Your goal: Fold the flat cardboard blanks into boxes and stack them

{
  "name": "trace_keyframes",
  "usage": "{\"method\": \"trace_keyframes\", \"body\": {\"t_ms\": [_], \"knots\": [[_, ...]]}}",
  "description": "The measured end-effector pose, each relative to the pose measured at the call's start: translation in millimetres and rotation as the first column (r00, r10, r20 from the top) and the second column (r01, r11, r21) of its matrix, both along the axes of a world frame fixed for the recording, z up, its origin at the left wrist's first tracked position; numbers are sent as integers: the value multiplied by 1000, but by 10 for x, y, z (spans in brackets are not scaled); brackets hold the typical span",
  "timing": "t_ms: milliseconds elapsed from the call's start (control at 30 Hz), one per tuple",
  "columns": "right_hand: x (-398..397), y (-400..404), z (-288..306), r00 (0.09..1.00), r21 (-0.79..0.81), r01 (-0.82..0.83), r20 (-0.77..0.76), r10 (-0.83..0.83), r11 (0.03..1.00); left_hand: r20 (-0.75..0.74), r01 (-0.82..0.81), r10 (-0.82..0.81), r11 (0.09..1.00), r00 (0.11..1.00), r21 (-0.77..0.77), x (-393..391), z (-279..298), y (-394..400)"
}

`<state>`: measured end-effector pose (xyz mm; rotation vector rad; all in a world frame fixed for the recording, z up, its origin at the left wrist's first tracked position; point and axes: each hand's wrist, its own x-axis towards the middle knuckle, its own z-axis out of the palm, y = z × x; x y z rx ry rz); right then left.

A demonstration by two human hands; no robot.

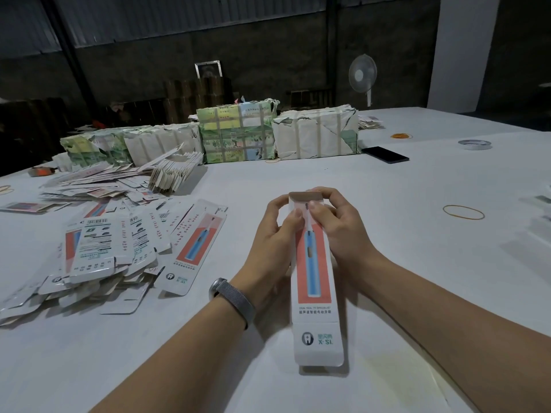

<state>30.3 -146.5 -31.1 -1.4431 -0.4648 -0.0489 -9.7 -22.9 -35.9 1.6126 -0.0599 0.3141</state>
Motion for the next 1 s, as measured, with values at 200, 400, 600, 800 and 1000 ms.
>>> {"method": "trace_keyframes", "body": {"t_ms": [200,400,600,800,1000], "knots": [[12,9,-3,999,-7,1,-33,-1,1000,6,18,-18,1000,1000,-9,-10,-2,-1],[69,4,49,989,-25,17,-144,-21,1000,1,24,-24,999,1000,35,-18,-27,-21],[111,-20,36,974,-25,32,-224,-37,999,-30,21,-17,991,999,133,-11,-63,-6],[102,-18,-10,983,-75,39,-177,-52,996,-28,7,-2,983,1000,183,9,-65,-1],[98,-34,-40,993,-110,61,-96,-72,992,-28,31,-25,968,999,247,-30,-60,-6]]}}
